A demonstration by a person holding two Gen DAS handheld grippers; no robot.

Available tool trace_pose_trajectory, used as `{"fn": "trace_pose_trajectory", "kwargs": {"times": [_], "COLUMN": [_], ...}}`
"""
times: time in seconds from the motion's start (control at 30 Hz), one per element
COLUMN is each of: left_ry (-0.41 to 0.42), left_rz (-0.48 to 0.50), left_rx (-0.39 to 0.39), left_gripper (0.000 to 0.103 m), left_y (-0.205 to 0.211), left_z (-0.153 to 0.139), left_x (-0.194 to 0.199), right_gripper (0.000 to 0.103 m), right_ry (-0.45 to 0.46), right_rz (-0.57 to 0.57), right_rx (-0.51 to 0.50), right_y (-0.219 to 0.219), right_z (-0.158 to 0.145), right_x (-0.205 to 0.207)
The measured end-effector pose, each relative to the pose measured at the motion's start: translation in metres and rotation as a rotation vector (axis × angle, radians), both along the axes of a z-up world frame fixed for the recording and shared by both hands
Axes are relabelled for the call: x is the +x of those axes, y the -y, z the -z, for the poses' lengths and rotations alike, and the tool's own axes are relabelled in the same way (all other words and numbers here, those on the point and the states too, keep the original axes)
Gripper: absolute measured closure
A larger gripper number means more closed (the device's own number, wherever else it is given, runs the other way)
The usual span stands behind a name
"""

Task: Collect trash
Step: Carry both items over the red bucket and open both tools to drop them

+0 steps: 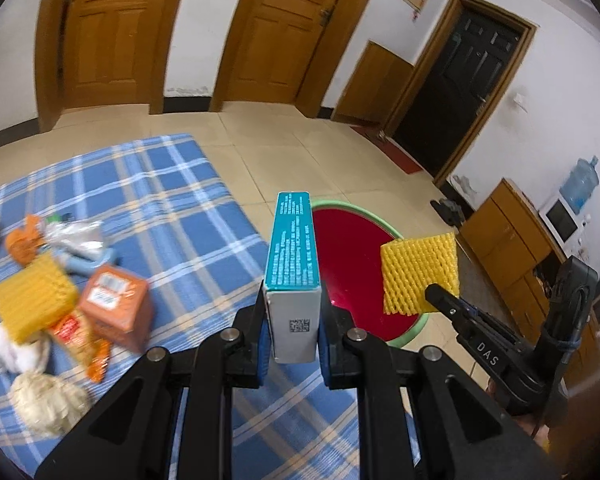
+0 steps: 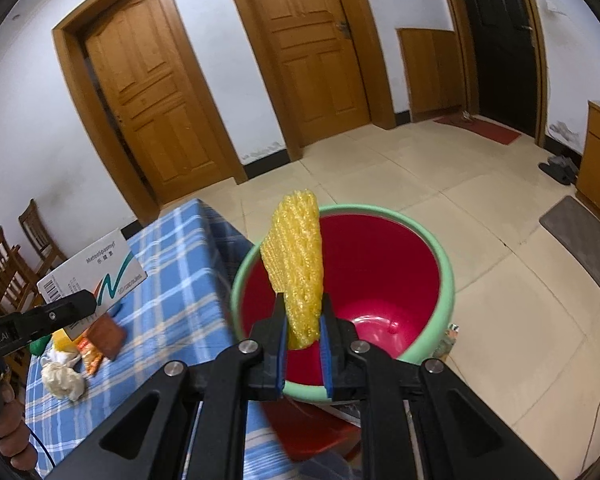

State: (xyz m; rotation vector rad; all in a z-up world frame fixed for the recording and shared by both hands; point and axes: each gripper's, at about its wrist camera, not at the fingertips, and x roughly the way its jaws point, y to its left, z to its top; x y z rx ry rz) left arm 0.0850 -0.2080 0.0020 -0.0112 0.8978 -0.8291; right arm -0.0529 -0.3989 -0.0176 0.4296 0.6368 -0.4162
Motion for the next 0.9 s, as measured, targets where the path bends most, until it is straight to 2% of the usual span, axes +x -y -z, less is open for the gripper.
{"fn": "trace_pose_trajectory", "kwargs": {"times": [0.33,0.67,0.73,0.8,0.9], "left_ry": [-0.028,-0.047,-0.041,-0.031,-0.021], "left_rz": [0.086,0.129,0.135,0.133,0.126], "left_rx": [0.056,0.117,0.127,0.128,0.13], "left_gripper": [0.085,0.084,0.081,0.074,0.074], "left_y": [0.06,0.091,0.093,0.094,0.094], "left_z": [0.038,0.061,0.061,0.06,0.059], "left_x": [0.005,0.005,0.006,0.004,0.002], "right_gripper": [0.086,0.086,0.084,0.077,0.072], "right_ry": [-0.048,-0.073,-0.071,-0.064,-0.056], "right_rz": [0.059,0.095,0.098,0.101,0.101], "right_rx": [0.045,0.08,0.089,0.095,0.098], "right_y": [0.034,0.055,0.057,0.058,0.06], "right_z": [0.028,0.045,0.047,0.048,0.047], "right_x": [0.002,0.002,0.002,0.0,-0.002]}}
